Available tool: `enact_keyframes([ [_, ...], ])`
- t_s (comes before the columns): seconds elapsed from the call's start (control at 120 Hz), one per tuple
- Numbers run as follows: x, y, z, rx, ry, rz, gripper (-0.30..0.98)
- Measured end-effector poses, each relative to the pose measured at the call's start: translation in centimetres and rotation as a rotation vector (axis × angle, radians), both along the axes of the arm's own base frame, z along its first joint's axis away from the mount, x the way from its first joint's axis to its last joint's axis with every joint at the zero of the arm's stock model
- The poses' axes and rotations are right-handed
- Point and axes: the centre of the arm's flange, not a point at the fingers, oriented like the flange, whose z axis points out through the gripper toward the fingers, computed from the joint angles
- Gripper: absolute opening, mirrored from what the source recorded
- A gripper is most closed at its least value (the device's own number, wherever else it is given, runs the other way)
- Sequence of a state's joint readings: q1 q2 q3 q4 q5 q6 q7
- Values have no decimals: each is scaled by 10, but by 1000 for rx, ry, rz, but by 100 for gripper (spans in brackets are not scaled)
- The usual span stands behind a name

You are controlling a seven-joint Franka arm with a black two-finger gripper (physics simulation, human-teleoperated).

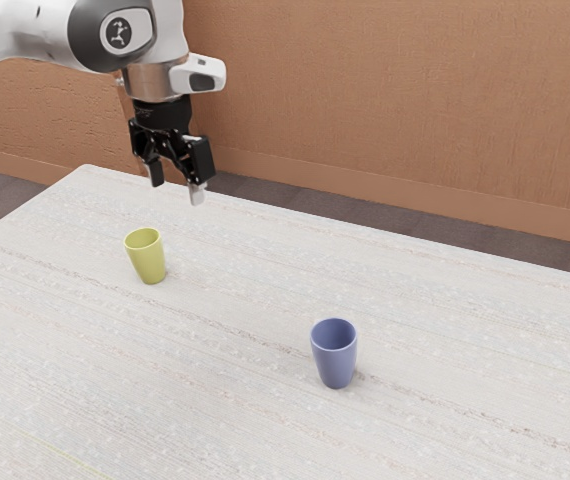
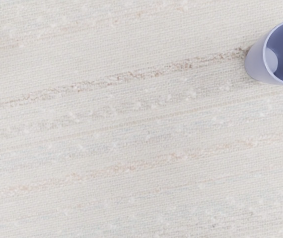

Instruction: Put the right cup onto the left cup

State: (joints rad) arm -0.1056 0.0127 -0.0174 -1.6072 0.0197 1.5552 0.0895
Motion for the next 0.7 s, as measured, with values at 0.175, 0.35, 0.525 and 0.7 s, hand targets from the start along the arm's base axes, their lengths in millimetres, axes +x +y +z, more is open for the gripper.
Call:
enact_keyframes([
  [0.175, 1, -5, -2, 4, -6, -9, 69],
  [0.35, 1, -10, -15, -1, -1, -15, 69],
  [0.525, 5, -18, -46, -36, 9, -16, 69],
  [0.7, 5, -37, -83, -64, 21, -20, 69],
])
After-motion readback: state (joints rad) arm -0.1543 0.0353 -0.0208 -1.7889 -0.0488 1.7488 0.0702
